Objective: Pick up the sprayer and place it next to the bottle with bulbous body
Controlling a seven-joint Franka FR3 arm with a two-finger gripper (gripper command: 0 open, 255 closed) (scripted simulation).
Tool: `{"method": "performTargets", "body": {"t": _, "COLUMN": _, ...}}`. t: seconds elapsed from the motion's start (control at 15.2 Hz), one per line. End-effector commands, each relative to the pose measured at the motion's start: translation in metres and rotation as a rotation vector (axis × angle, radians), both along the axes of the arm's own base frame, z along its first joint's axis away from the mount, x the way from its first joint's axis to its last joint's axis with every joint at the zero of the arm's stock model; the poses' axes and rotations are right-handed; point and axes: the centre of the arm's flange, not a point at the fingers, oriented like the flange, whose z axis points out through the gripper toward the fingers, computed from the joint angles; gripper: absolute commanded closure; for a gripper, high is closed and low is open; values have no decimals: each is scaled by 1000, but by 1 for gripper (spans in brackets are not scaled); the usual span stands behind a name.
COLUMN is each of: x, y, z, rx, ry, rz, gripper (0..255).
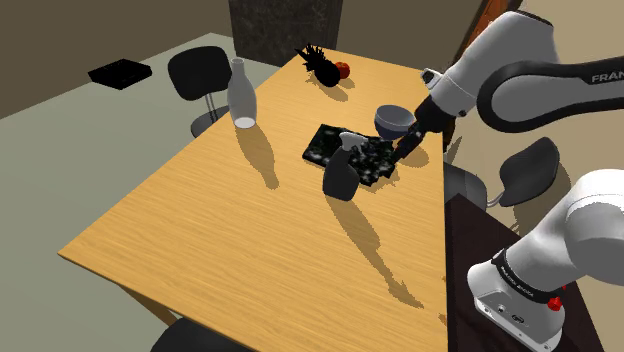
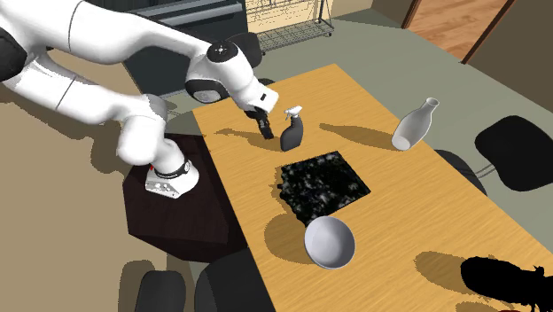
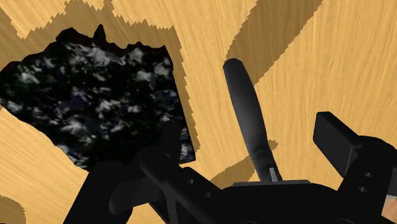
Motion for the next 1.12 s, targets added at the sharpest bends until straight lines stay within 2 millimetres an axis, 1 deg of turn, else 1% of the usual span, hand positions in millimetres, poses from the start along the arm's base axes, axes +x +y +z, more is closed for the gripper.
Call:
{"method": "performTargets", "body": {"t": 0.0, "x": 9, "y": 11, "z": -22, "rx": 3, "ry": -66, "rz": 50, "gripper": 0}}
{"method": "performTargets", "body": {"t": 0.4, "x": 37, "y": 47, "z": -77, "rx": 16, "ry": -239, "rz": 197, "gripper": 0}}
{"method": "performTargets", "body": {"t": 0.46, "x": 37, "y": 48, "z": -78, "rx": 16, "ry": -242, "rz": 199, "gripper": 0}}
{"method": "performTargets", "body": {"t": 0.86, "x": 51, "y": 57, "z": -105, "rx": 16, "ry": -242, "rz": 199, "gripper": 0}}
{"method": "performTargets", "body": {"t": 0.92, "x": 54, "y": 59, "z": -112, "rx": 16, "ry": -242, "rz": 199, "gripper": 0}}
{"method": "performTargets", "body": {"t": 1.06, "x": 54, "y": 59, "z": -112, "rx": 16, "ry": -242, "rz": 199, "gripper": 0}}
